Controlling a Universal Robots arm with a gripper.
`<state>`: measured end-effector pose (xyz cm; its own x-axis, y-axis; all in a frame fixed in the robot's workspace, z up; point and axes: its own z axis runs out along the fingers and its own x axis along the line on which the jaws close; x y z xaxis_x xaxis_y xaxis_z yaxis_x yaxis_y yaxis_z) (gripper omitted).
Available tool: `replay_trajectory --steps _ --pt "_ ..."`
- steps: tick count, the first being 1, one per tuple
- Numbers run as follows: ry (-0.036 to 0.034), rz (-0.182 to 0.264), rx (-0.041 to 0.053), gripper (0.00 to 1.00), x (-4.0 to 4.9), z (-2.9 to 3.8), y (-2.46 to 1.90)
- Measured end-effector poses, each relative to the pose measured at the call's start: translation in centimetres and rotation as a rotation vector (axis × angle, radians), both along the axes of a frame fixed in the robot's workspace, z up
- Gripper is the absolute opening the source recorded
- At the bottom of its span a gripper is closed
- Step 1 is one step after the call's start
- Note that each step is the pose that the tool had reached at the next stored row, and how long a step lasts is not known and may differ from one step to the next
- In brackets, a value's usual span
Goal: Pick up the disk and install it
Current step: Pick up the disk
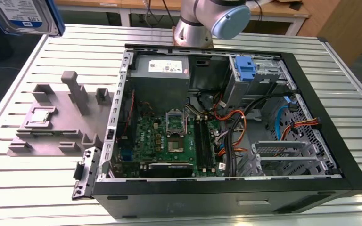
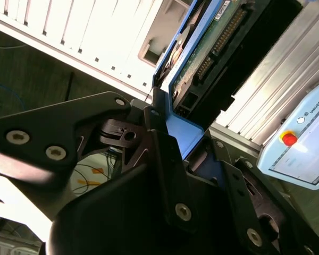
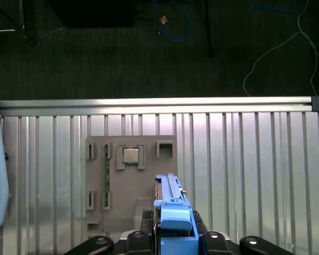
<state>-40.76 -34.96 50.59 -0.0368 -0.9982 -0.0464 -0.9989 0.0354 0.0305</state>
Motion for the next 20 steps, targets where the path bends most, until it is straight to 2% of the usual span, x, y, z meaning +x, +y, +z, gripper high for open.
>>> replay_trajectory --steps 3,11,20 --pt "0.0001 0.0 -0.0002 0.37 0.25 0.01 -0.08" --pt "0.0 0.0 -0.0002 0.37 1.6 0.0 -0.09" --pt "0.0001 0.0 -0.0002 0.37 2.34 0.0 -0.08"
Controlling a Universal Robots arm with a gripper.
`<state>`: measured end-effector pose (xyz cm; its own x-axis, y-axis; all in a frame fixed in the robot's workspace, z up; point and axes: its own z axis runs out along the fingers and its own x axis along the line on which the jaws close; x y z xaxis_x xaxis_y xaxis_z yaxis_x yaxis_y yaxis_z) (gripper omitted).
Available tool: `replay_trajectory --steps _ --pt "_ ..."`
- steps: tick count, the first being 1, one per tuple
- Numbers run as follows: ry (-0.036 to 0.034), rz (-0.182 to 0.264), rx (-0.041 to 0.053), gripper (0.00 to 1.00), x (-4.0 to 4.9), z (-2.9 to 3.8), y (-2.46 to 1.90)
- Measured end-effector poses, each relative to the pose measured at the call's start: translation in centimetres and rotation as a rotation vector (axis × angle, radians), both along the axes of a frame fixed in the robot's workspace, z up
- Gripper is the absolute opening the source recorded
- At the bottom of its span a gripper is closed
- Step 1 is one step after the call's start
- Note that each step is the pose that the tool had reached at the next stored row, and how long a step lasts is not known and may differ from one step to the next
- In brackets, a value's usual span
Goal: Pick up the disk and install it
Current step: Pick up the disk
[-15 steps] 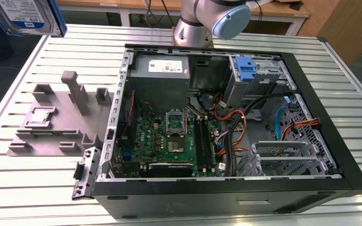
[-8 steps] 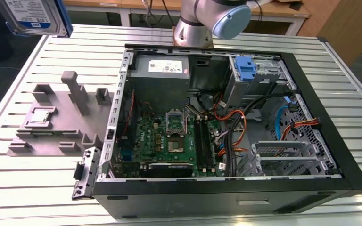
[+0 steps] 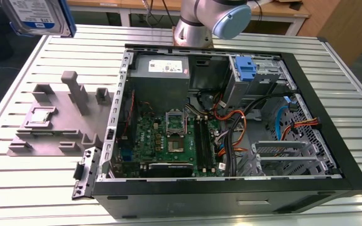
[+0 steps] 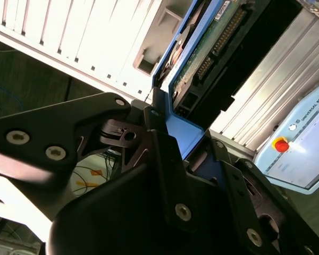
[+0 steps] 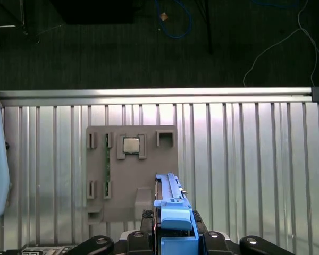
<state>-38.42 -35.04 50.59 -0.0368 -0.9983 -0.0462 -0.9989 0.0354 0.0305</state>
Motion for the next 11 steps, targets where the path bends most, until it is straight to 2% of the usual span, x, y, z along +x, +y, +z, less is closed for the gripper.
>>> replay_trajectory --steps 11 --pt "-0.0001 0.0 0.0 0.37 0.43 0.0 0.0"
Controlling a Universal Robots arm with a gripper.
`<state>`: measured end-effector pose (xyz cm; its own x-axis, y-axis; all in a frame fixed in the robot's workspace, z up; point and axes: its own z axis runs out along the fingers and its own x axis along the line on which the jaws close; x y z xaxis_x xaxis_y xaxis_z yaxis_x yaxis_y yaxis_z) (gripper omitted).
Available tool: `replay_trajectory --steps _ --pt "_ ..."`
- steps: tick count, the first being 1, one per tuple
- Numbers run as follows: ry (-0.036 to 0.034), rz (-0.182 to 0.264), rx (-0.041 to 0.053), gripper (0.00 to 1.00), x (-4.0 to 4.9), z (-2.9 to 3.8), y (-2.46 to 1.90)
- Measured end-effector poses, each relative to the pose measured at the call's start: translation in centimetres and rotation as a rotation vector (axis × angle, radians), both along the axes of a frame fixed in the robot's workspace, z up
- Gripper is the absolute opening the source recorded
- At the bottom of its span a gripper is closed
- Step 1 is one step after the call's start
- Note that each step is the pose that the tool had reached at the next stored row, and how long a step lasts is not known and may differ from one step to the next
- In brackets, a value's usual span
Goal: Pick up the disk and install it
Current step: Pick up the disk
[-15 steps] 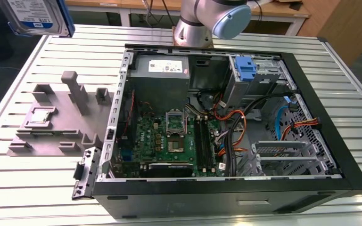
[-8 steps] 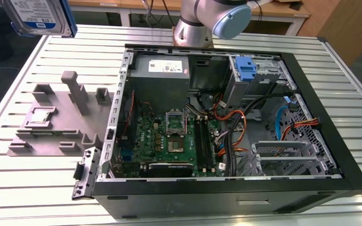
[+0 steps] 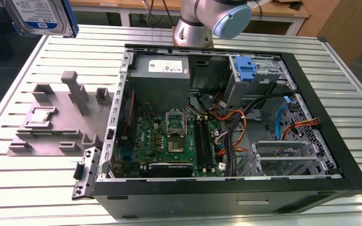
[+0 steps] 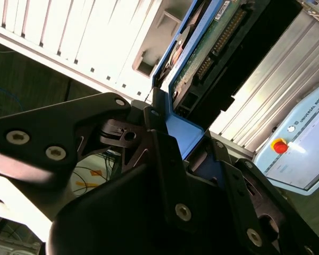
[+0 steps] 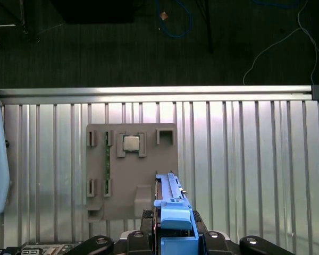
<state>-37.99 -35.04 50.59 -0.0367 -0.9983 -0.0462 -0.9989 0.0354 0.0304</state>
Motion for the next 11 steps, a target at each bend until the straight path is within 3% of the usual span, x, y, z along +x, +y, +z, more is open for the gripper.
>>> replay_trajectory --steps 11 --pt "0.0001 0.0 0.0 0.37 0.26 0.0 0.0"
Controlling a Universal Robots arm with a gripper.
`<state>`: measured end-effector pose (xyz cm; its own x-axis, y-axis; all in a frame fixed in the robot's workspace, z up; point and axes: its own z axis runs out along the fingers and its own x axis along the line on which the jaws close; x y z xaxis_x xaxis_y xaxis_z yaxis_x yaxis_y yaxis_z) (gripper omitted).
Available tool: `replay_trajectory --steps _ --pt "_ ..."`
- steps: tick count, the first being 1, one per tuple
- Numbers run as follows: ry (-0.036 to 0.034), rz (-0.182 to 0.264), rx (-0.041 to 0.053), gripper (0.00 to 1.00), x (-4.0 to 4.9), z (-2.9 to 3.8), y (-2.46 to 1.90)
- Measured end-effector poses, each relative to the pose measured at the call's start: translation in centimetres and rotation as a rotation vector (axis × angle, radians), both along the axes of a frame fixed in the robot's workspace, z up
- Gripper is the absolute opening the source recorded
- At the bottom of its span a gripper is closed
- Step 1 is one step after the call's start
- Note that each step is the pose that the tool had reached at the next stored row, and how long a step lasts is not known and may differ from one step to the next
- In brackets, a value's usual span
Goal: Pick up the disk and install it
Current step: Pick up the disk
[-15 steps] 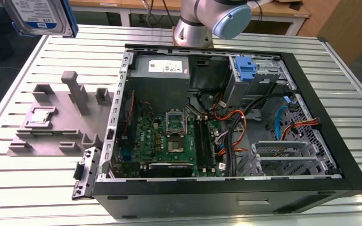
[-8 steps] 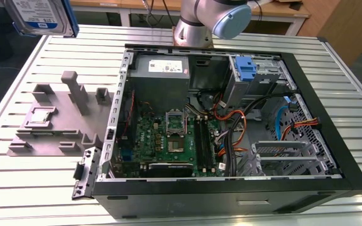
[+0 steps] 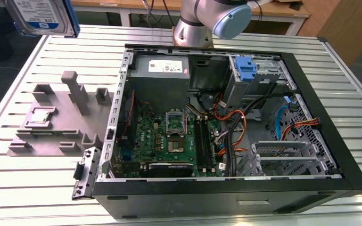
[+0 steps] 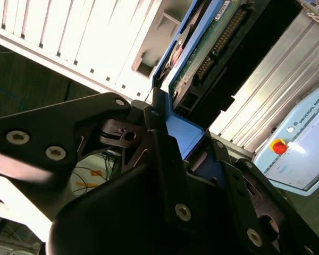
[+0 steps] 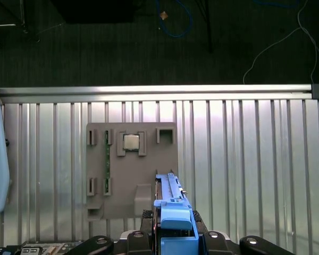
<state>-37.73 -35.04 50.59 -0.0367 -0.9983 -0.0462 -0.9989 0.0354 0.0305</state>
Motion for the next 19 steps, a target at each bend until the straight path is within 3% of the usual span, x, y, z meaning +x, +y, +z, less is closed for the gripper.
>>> replay_trajectory --steps 19 --pt "0.0 0.0 0.0 0.37 0.67 0.0 0.0"
